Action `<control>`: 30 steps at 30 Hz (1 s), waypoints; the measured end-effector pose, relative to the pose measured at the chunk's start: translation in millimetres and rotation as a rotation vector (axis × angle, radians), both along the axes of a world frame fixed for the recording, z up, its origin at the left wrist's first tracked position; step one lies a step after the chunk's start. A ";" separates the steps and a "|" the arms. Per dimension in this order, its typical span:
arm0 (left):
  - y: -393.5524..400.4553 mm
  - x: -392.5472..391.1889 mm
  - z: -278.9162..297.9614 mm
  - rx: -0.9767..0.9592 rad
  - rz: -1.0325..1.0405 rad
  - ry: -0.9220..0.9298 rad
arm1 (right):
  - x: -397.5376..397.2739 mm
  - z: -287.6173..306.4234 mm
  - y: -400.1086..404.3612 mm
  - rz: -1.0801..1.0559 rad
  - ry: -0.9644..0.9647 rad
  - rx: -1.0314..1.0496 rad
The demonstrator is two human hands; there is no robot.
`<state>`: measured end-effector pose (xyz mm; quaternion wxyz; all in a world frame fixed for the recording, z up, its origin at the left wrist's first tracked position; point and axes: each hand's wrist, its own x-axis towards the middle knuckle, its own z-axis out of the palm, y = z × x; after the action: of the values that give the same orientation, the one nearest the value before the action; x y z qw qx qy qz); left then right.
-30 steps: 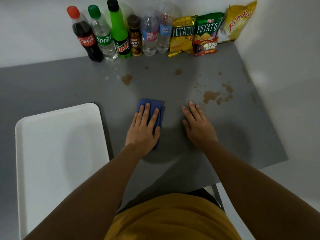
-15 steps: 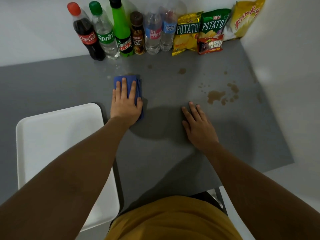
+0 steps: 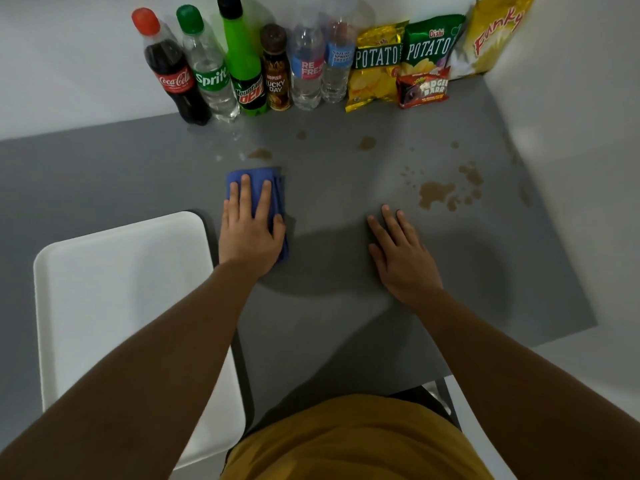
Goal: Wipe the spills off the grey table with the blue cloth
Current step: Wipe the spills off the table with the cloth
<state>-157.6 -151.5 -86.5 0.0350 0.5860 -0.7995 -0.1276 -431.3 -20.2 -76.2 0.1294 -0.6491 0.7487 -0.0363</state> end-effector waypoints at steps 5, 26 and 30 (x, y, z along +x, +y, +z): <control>-63.9 -4.8 9.0 0.065 0.056 -0.044 | -2.6 -3.5 -1.6 0.018 0.025 -0.005; -49.7 11.3 2.6 0.003 0.037 -0.001 | -3.6 -3.8 -1.7 0.029 0.022 -0.079; -87.6 10.8 3.1 0.025 0.146 -0.009 | -5.9 -3.9 -2.6 0.042 0.022 -0.043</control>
<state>-146.8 -239.1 -83.3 0.0332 0.6436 -0.7532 -0.1321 -437.1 -22.9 -80.1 0.1080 -0.6676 0.7354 -0.0426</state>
